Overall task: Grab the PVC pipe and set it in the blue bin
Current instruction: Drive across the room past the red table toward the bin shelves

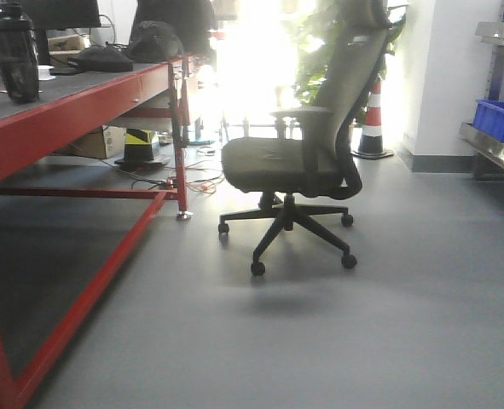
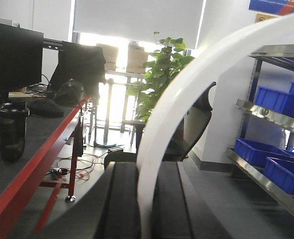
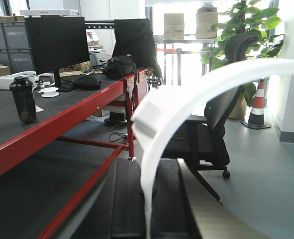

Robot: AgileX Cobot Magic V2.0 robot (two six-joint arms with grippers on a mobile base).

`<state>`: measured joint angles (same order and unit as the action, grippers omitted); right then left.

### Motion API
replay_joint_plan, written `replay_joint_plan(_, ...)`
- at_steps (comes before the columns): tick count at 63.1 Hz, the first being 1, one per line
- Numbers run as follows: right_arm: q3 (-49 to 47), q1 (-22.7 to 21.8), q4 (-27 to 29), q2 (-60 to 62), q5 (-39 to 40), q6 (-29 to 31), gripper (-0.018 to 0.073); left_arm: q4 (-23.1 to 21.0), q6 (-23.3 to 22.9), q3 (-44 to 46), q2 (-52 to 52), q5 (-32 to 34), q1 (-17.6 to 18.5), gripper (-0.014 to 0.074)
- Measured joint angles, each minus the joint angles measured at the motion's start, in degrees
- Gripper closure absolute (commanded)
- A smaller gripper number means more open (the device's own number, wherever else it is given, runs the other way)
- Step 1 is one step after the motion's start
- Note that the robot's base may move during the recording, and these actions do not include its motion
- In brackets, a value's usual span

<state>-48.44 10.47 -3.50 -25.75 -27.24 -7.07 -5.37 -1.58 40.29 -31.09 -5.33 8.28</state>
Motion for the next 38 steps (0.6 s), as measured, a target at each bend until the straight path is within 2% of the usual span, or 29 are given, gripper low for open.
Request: replay_joint_plan(38,0.0,0.0,0.0,0.0,0.0,0.0,0.0727,0.0,0.0,0.0,0.0,0.0,0.0,0.0707)
